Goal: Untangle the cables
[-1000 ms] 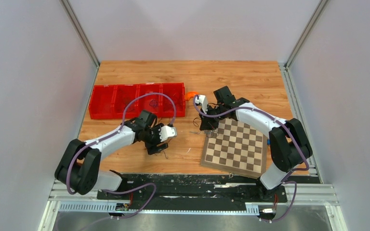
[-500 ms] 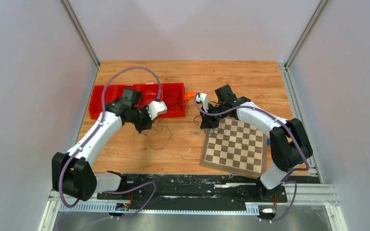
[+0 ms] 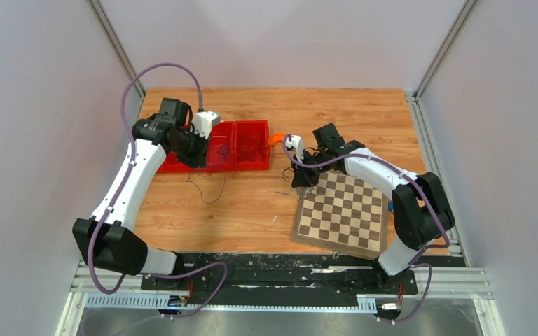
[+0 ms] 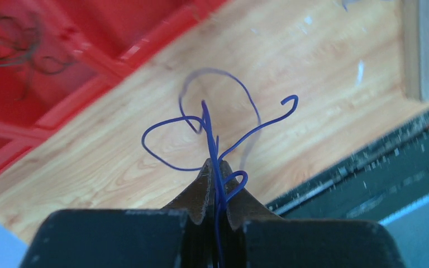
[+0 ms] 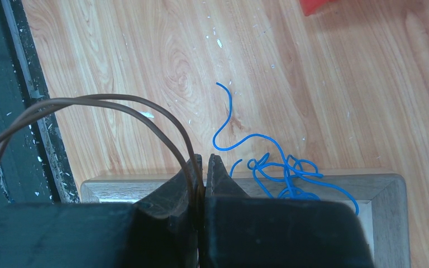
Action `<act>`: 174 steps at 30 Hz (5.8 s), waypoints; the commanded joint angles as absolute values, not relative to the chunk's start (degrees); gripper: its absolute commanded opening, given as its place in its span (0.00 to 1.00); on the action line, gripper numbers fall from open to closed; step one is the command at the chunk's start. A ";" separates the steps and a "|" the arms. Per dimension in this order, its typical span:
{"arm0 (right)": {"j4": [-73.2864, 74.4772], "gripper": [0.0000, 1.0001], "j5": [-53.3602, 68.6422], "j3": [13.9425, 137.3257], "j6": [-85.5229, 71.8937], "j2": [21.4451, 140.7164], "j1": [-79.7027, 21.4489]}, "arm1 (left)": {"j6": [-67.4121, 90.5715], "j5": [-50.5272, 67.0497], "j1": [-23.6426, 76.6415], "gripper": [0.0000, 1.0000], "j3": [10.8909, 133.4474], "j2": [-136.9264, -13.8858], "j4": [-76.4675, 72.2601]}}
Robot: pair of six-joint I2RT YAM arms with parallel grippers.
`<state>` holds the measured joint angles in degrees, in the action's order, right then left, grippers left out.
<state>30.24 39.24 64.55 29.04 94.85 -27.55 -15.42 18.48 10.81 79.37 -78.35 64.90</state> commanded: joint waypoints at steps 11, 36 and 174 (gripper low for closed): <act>29.53 0.04 39.85 66.20 29.42 93.60 -26.48 | 4.79 3.50 10.62 0.00 92.72 -92.50 46.44; 29.49 0.18 40.02 68.57 29.94 94.12 -23.70 | 8.27 9.78 9.32 0.61 85.58 -103.06 32.46; 11.57 0.00 45.65 86.99 6.63 94.57 -40.81 | 48.16 54.49 5.93 0.00 58.85 -60.73 -25.43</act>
